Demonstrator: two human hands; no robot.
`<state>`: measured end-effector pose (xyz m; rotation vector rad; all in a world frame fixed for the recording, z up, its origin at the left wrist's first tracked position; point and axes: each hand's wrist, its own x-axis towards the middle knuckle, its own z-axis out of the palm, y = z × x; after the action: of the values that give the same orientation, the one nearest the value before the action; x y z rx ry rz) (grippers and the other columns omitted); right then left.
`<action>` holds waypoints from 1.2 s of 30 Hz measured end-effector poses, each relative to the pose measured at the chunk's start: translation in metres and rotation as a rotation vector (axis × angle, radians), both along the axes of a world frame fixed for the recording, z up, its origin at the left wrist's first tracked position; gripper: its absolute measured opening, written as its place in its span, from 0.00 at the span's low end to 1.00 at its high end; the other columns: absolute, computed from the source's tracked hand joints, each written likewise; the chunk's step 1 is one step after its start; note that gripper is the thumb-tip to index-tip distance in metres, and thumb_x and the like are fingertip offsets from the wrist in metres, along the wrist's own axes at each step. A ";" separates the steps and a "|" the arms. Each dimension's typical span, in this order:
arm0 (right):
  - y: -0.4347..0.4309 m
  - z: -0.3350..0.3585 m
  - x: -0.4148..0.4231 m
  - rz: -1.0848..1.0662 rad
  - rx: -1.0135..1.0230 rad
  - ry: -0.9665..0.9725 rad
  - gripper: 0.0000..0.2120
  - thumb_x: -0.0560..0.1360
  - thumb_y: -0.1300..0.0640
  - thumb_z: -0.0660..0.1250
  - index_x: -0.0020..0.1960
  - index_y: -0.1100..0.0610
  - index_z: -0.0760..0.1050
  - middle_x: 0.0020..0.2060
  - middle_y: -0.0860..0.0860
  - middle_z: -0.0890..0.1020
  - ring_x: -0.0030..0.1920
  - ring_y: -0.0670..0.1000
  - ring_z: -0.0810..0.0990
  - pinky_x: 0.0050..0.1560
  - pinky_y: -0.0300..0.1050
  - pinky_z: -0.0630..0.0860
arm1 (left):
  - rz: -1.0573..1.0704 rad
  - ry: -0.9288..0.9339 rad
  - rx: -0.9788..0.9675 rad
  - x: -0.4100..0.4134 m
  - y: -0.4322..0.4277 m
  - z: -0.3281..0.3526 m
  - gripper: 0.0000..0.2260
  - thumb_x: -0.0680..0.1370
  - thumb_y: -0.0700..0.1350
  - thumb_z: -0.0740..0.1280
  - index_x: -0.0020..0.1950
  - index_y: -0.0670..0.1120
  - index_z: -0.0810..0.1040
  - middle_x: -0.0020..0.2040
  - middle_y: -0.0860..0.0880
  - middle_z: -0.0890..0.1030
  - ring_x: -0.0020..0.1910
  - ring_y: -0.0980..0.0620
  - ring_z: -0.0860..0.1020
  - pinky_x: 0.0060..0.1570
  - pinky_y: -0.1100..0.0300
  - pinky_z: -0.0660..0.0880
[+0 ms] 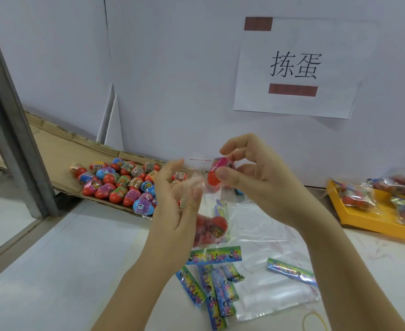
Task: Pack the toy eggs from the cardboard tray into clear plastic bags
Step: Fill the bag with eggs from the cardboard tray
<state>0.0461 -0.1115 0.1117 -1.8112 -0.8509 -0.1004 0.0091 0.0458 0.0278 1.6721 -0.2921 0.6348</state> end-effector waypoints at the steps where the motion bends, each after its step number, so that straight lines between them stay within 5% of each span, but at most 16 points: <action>1: 0.000 -0.001 0.001 -0.001 0.035 0.023 0.09 0.74 0.55 0.69 0.51 0.46 0.72 0.42 0.40 0.79 0.40 0.48 0.84 0.39 0.37 0.77 | 0.032 -0.051 0.067 -0.002 0.000 0.000 0.17 0.81 0.57 0.57 0.70 0.63 0.61 0.62 0.68 0.73 0.53 0.45 0.82 0.53 0.43 0.78; 3: -0.001 -0.001 0.003 -0.002 0.095 0.049 0.10 0.71 0.56 0.70 0.51 0.50 0.74 0.42 0.46 0.81 0.41 0.50 0.85 0.42 0.41 0.81 | 0.098 -0.145 0.217 -0.004 0.002 0.001 0.16 0.83 0.55 0.55 0.70 0.68 0.61 0.65 0.72 0.67 0.56 0.59 0.79 0.57 0.64 0.75; 6: -0.002 0.001 0.004 0.025 0.144 0.079 0.14 0.66 0.54 0.69 0.51 0.54 0.74 0.42 0.50 0.80 0.39 0.47 0.84 0.41 0.38 0.80 | 0.190 -0.171 0.359 -0.005 0.004 0.002 0.22 0.83 0.51 0.55 0.68 0.77 0.56 0.71 0.59 0.69 0.59 0.45 0.79 0.61 0.60 0.74; 7: -0.002 0.001 0.004 0.028 0.156 0.087 0.14 0.66 0.55 0.70 0.51 0.54 0.74 0.42 0.51 0.80 0.39 0.46 0.84 0.41 0.37 0.80 | 0.226 -0.195 0.397 -0.005 0.004 0.002 0.23 0.83 0.50 0.55 0.69 0.76 0.56 0.73 0.53 0.69 0.61 0.45 0.77 0.62 0.64 0.71; 10: -0.003 0.000 0.005 0.013 0.187 0.114 0.14 0.65 0.56 0.70 0.50 0.55 0.75 0.42 0.51 0.81 0.40 0.49 0.84 0.43 0.40 0.81 | 0.287 -0.297 0.475 -0.004 0.005 0.002 0.22 0.81 0.46 0.54 0.71 0.66 0.58 0.74 0.41 0.68 0.60 0.75 0.66 0.58 0.82 0.60; 12: -0.002 -0.001 0.006 0.015 0.202 0.132 0.15 0.65 0.57 0.71 0.50 0.55 0.75 0.41 0.50 0.82 0.41 0.48 0.83 0.44 0.41 0.81 | 0.298 -0.295 0.508 -0.003 0.005 0.001 0.20 0.81 0.45 0.53 0.71 0.62 0.63 0.74 0.42 0.67 0.63 0.72 0.64 0.58 0.84 0.58; 15: -0.001 -0.001 0.006 0.022 0.198 0.144 0.15 0.65 0.57 0.71 0.51 0.55 0.76 0.40 0.49 0.82 0.41 0.47 0.84 0.46 0.42 0.80 | 0.266 -0.217 0.492 -0.002 0.006 0.000 0.15 0.81 0.50 0.53 0.67 0.60 0.70 0.73 0.46 0.69 0.70 0.66 0.64 0.59 0.73 0.67; 18: 0.001 -0.003 0.006 -0.024 0.188 0.125 0.15 0.64 0.54 0.72 0.50 0.53 0.76 0.42 0.51 0.83 0.43 0.54 0.85 0.48 0.50 0.80 | 0.242 -0.173 0.416 -0.005 0.006 0.002 0.11 0.81 0.54 0.54 0.57 0.70 0.68 0.68 0.48 0.73 0.57 0.41 0.78 0.44 0.62 0.73; 20: 0.003 -0.004 0.005 -0.076 0.173 0.091 0.15 0.64 0.54 0.74 0.50 0.50 0.77 0.45 0.54 0.83 0.42 0.56 0.84 0.46 0.49 0.82 | 0.245 -0.217 0.396 -0.005 0.006 0.002 0.09 0.81 0.51 0.55 0.54 0.67 0.68 0.66 0.47 0.75 0.55 0.47 0.78 0.49 0.64 0.71; 24: 0.006 -0.006 0.002 -0.181 0.032 -0.057 0.15 0.68 0.56 0.77 0.49 0.43 0.76 0.44 0.44 0.83 0.43 0.42 0.81 0.45 0.34 0.76 | 0.193 -0.216 0.447 -0.004 0.007 0.000 0.11 0.83 0.49 0.54 0.63 0.59 0.69 0.62 0.56 0.75 0.48 0.62 0.76 0.49 0.76 0.67; 26: 0.010 -0.008 0.000 -0.185 -0.005 -0.079 0.13 0.68 0.58 0.76 0.46 0.44 0.77 0.43 0.41 0.83 0.46 0.41 0.80 0.46 0.31 0.74 | 0.156 -0.190 0.415 -0.004 0.004 -0.001 0.14 0.82 0.51 0.54 0.67 0.63 0.66 0.54 0.61 0.76 0.45 0.64 0.77 0.48 0.73 0.71; 28: 0.014 -0.010 -0.002 -0.185 -0.025 -0.055 0.12 0.68 0.61 0.75 0.44 0.46 0.78 0.42 0.39 0.82 0.44 0.40 0.80 0.44 0.29 0.73 | 0.118 -0.179 0.291 -0.005 0.000 -0.002 0.17 0.81 0.55 0.56 0.69 0.66 0.62 0.60 0.66 0.74 0.50 0.59 0.79 0.49 0.59 0.78; 31: 0.020 -0.014 -0.002 -0.180 0.027 -0.004 0.12 0.68 0.65 0.74 0.43 0.49 0.78 0.40 0.43 0.83 0.39 0.47 0.82 0.42 0.39 0.79 | -0.040 -0.068 -0.111 -0.003 -0.003 -0.001 0.27 0.73 0.55 0.68 0.69 0.68 0.62 0.66 0.59 0.76 0.55 0.48 0.80 0.57 0.44 0.78; 33: 0.020 -0.014 -0.002 -0.185 0.096 0.030 0.13 0.67 0.66 0.75 0.43 0.49 0.79 0.39 0.46 0.84 0.36 0.49 0.82 0.40 0.41 0.79 | -0.164 0.002 -0.261 0.001 0.001 -0.001 0.35 0.66 0.51 0.75 0.69 0.66 0.63 0.62 0.56 0.80 0.52 0.51 0.80 0.58 0.46 0.78; 36: 0.018 -0.015 0.002 -0.189 0.122 0.079 0.13 0.67 0.65 0.77 0.43 0.49 0.80 0.38 0.48 0.85 0.37 0.51 0.83 0.43 0.45 0.82 | -0.239 0.073 -0.231 0.004 0.009 -0.001 0.44 0.59 0.46 0.79 0.69 0.66 0.61 0.65 0.56 0.78 0.59 0.55 0.79 0.57 0.54 0.77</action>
<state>0.0480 -0.0939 0.0972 -1.7648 -0.6041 -0.1964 0.0127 0.0547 0.0263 1.4097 -0.3462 0.4113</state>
